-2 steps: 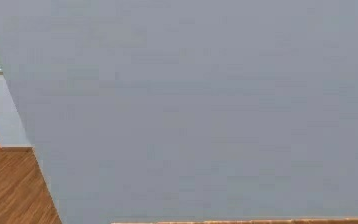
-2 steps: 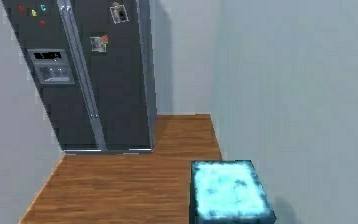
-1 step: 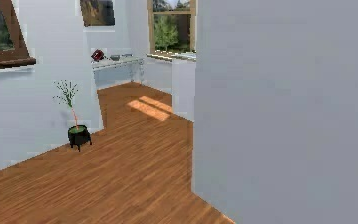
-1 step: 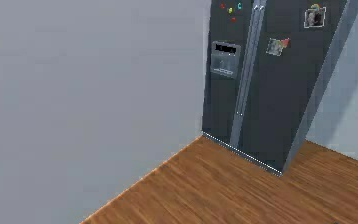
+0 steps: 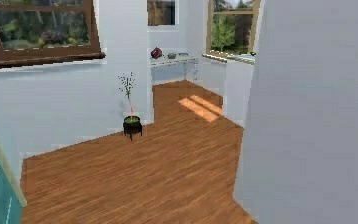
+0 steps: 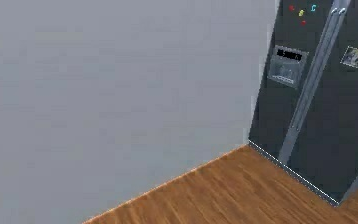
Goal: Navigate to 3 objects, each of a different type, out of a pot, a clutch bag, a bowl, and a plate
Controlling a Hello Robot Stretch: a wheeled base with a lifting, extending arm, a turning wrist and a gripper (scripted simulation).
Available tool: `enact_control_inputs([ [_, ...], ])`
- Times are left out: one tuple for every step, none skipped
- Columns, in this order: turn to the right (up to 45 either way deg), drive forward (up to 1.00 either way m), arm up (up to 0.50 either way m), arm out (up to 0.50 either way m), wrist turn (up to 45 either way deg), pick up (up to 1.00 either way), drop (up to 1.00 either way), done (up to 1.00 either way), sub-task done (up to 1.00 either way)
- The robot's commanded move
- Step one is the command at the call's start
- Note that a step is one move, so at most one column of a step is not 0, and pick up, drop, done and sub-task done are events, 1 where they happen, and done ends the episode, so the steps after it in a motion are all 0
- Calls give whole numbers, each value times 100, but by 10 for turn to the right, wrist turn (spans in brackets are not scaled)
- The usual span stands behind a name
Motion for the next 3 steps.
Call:
enact_control_inputs([
  [0,100,0,0,0,0,0,0,0],
  [-150,0,0,0,0,0,0,0,0],
  [0,15,0,0,0,0,0,0,0],
])
